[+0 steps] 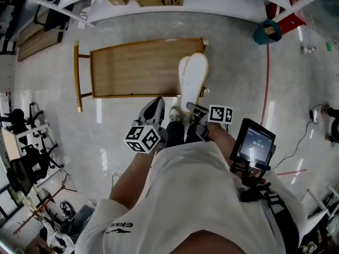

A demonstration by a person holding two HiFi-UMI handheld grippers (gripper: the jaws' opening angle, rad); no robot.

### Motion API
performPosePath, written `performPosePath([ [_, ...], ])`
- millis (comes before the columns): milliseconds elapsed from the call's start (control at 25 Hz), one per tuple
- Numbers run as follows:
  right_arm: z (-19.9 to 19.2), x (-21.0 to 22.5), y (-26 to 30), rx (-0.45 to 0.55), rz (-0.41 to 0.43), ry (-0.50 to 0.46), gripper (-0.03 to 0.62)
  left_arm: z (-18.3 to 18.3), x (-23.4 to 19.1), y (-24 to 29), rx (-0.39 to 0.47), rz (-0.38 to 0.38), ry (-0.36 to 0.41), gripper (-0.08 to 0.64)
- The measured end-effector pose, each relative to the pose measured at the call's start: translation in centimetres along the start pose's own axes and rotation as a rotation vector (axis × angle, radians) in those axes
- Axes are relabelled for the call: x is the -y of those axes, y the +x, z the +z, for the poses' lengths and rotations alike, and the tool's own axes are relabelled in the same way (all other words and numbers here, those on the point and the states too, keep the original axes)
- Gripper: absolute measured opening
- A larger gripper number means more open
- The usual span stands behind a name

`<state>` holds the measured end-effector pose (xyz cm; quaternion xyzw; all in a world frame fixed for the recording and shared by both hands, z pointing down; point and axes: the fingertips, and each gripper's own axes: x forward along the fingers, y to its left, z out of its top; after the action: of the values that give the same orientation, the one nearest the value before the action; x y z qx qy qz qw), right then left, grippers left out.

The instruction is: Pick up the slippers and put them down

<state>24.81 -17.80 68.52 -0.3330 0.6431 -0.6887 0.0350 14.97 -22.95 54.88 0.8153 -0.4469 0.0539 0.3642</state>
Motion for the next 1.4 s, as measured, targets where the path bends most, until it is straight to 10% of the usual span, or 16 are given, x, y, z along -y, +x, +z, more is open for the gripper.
performPosePath([
  [840,-0.6,3.3,1.8,-0.029,0.106,0.193,0.067,-2.0,-1.7,-0.3,-0.042,0.035,0.012,0.003],
  [1400,-0.7,5.2,1.4,-0.013,0.031,0.115,0.111,-3.2,-1.7,0.0,-0.058,0.042,0.022,0.003],
])
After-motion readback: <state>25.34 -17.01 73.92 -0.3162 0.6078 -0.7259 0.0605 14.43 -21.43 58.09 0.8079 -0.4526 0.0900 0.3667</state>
